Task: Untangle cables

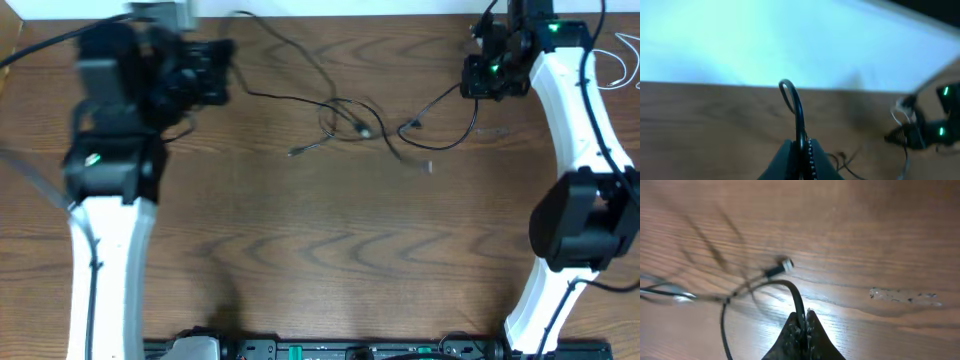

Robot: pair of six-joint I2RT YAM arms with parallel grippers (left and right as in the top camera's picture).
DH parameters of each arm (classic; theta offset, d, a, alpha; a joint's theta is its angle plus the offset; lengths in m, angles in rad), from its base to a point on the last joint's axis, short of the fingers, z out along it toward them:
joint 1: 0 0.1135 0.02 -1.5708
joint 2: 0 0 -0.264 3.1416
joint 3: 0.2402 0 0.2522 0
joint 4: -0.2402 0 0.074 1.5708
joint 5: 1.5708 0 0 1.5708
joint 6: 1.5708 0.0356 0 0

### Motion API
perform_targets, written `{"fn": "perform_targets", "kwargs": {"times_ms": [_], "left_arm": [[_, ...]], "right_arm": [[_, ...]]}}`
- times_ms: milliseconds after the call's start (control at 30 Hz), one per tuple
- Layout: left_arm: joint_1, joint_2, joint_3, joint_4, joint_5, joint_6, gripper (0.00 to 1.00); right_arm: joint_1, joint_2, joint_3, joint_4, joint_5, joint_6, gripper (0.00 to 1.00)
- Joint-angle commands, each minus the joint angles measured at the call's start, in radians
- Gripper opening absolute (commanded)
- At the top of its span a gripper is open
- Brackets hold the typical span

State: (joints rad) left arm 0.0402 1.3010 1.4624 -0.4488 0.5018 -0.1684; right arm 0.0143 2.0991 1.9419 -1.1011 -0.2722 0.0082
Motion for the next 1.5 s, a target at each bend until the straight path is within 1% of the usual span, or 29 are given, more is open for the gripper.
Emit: {"fn": "perform_targets", "kwargs": {"times_ms": [0, 200, 300, 467, 533, 600, 667, 867, 1033, 1133, 1200, 1400, 1433, 1467], "left_arm": [[0.076, -0.05, 0.008, 0.001, -0.002, -0.012, 0.08], [0.212, -0.066, 0.008, -0.008, -0.014, -0.013, 0.07], [0.273, -0.061, 0.008, -0.027, -0.097, -0.017, 0.07], [0.369, -0.046, 0.008, -0.06, -0.229, -0.064, 0.07], [0.396, -0.036, 0.008, -0.074, -0.255, -0.07, 0.07], [0.412, -0.021, 0.008, -0.092, -0.291, -0.069, 0.07], [0.419, -0.007, 0.008, -0.109, -0.293, -0.07, 0.07], [0.418, 0.043, 0.008, -0.163, -0.313, -0.07, 0.08], [0.418, 0.08, 0.008, -0.189, -0.365, -0.073, 0.08], [0.418, 0.093, 0.008, -0.202, -0.364, -0.073, 0.07], [0.418, 0.1, 0.008, -0.209, -0.36, -0.073, 0.08], [0.416, 0.104, 0.008, -0.24, -0.351, -0.083, 0.07], [0.411, 0.104, 0.008, -0.248, -0.344, -0.097, 0.07], [0.394, 0.107, 0.008, -0.262, -0.306, -0.099, 0.07]], "right_arm": [[-0.017, 0.032, 0.005, -0.006, 0.013, -0.008, 0.01], [-0.025, 0.038, 0.005, -0.01, 0.095, -0.009, 0.01], [-0.038, 0.038, 0.005, -0.019, 0.153, -0.008, 0.01], [-0.086, 0.038, 0.005, -0.034, 0.271, 0.04, 0.01], [-0.116, 0.038, 0.005, -0.036, 0.334, 0.052, 0.01], [-0.152, 0.038, 0.005, -0.041, 0.448, 0.095, 0.01], [-0.185, 0.038, 0.005, -0.044, 0.494, 0.111, 0.01], [-0.28, 0.038, 0.005, -0.052, 0.498, 0.111, 0.01], [-0.348, 0.038, 0.005, -0.061, 0.493, 0.12, 0.01], [-0.369, 0.038, 0.005, -0.06, 0.375, 0.116, 0.01], [-0.368, 0.038, 0.005, -0.05, 0.277, 0.069, 0.01], [-0.372, 0.036, 0.03, -0.042, 0.235, 0.065, 0.01], [-0.374, 0.034, 0.044, -0.045, 0.202, 0.064, 0.01], [-0.376, 0.023, 0.066, -0.043, 0.133, 0.053, 0.01]]}}
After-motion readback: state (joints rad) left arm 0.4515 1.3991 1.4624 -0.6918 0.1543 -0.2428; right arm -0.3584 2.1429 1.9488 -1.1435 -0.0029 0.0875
